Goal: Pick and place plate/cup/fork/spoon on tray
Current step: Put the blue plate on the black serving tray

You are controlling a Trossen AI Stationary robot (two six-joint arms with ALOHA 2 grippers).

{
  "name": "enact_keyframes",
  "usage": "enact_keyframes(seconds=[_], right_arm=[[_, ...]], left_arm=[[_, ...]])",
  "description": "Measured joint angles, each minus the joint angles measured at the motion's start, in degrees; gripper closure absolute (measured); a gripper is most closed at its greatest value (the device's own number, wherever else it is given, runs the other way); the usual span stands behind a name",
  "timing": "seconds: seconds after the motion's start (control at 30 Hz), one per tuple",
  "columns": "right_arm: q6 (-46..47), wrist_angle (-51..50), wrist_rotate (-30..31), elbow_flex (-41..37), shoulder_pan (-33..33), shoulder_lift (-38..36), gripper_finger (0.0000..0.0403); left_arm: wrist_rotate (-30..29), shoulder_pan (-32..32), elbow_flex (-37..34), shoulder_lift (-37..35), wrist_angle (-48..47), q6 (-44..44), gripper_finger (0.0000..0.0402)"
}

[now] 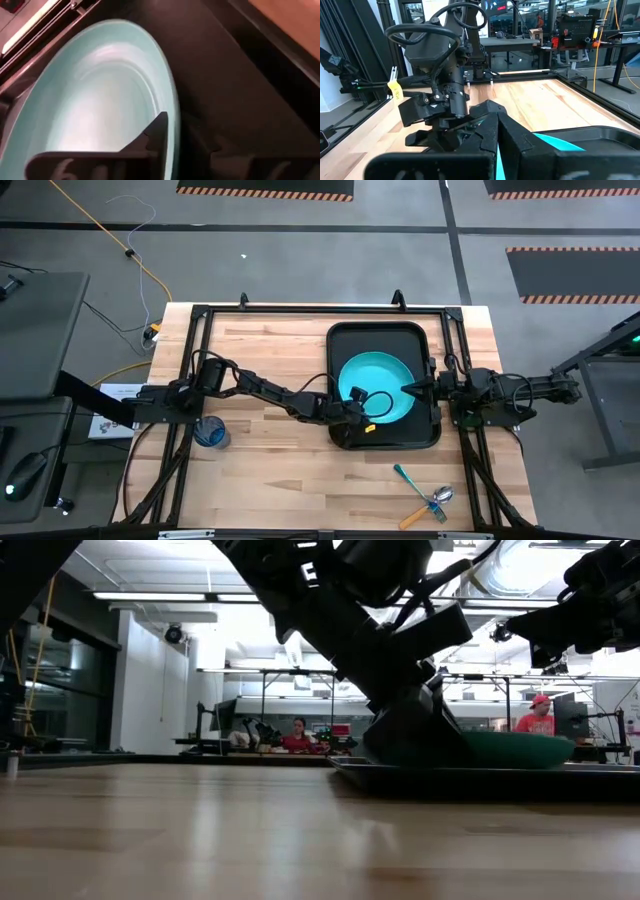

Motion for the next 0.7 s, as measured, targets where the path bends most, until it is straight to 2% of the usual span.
enact_keyframes(seconds=[0.43, 0.57, 0.7], right_arm=[[0.00, 0.00, 0.00, -0.01, 0.00, -0.01, 0.0402], [0.00, 0.00, 0.00, 0.00, 0.00, 0.00, 0.0402], [0.00, 0.02, 0.00, 0.00, 0.01, 0.04, 0.0402]], left_arm=[[-1.41, -0.05, -0.02, -0.45, 2.57, -0.49, 0.0223], [-4.35, -0.63, -0.07, -2.97, -0.70, -0.53, 0.0204], [-2.38, -0.92, -0.04, -7.14, -5.01, -4.06, 0.0200]])
